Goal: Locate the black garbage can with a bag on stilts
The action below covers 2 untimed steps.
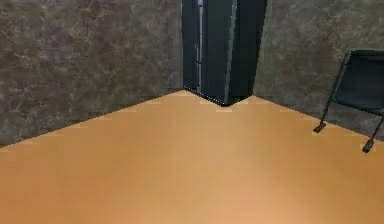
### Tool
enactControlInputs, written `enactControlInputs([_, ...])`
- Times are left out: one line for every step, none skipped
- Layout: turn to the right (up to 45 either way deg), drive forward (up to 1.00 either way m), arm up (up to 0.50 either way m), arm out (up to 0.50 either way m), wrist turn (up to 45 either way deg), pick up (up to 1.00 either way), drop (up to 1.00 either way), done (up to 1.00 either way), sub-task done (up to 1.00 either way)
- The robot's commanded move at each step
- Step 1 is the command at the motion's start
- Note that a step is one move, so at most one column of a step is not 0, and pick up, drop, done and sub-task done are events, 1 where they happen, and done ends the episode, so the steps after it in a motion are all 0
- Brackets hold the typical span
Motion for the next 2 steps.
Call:
enactControlInputs([39.0,0.00,0.00,0.00,0.0,0.00,0.00,0.00,0.00])
enactControlInputs([0.0,1.00,0.00,0.00,0.0,0.00,0.00,0.00,0.00])
